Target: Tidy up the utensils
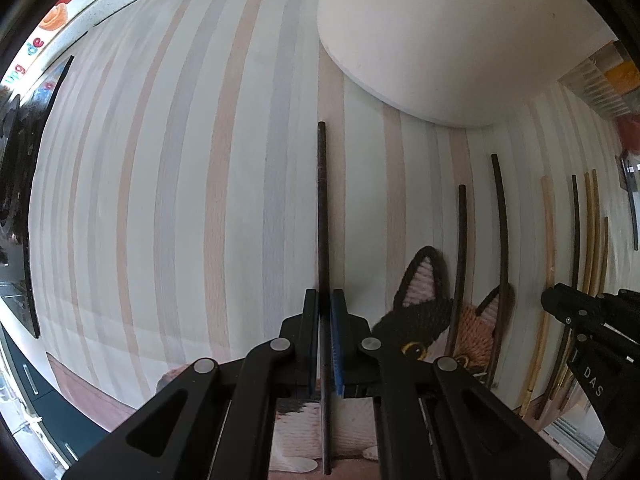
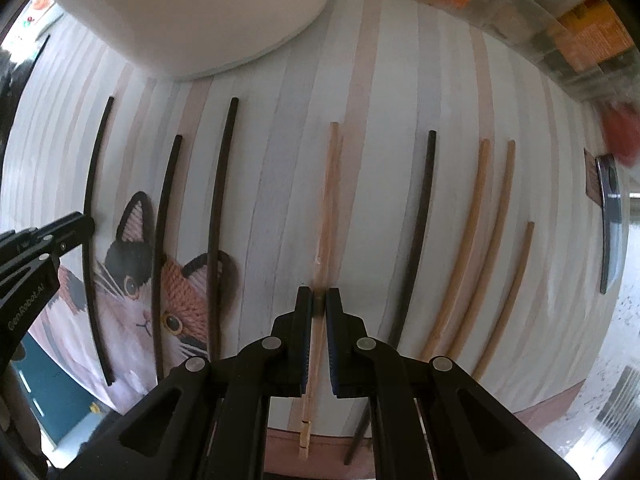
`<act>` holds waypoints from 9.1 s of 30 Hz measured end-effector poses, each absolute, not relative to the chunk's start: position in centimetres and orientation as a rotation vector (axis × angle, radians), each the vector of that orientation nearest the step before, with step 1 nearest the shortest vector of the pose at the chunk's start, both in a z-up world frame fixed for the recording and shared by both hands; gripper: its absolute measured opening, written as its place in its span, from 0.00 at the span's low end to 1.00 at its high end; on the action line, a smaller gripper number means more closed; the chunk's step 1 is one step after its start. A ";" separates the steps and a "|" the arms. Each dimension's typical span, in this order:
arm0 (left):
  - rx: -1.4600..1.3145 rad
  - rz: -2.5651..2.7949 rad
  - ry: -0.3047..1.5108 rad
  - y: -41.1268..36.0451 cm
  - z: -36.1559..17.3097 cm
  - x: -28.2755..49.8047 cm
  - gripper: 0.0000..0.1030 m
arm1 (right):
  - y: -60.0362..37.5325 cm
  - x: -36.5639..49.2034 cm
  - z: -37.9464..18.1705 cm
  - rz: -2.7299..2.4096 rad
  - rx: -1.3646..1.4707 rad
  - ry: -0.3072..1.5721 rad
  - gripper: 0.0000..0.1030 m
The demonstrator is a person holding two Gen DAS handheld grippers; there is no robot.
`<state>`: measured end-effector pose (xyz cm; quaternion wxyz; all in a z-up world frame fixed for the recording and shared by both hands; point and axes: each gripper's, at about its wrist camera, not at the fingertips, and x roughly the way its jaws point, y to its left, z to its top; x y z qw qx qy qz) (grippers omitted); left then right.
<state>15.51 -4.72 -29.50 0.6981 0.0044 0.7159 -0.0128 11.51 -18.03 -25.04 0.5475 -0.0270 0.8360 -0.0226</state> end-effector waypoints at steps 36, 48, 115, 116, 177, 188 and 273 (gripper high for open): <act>-0.183 -0.009 0.987 -1.3 -6.9 8.3 0.02 | -17.9 13.8 -7.2 0.060 0.179 1.369 0.06; -0.233 -0.102 0.725 -3.8 4.4 16.5 0.02 | -18.8 25.5 2.9 0.054 0.279 1.025 0.06; -0.029 -0.008 1.248 -7.7 -19.5 13.1 0.95 | -25.3 14.4 -12.4 -0.173 0.228 1.437 0.86; -0.027 -0.014 1.269 -8.1 -20.5 12.9 0.92 | -25.3 14.1 -13.3 -0.168 0.225 1.459 0.83; 0.094 0.037 1.476 -6.6 -30.0 13.8 0.03 | -19.4 11.8 -27.6 -0.179 0.017 1.913 0.06; 0.027 0.007 1.420 -5.9 -28.0 12.5 0.02 | -20.2 10.2 -26.1 -0.180 0.165 1.804 0.05; -0.073 0.063 1.530 -5.5 -32.2 10.7 0.04 | -17.6 12.8 -27.1 -0.061 0.075 1.894 0.06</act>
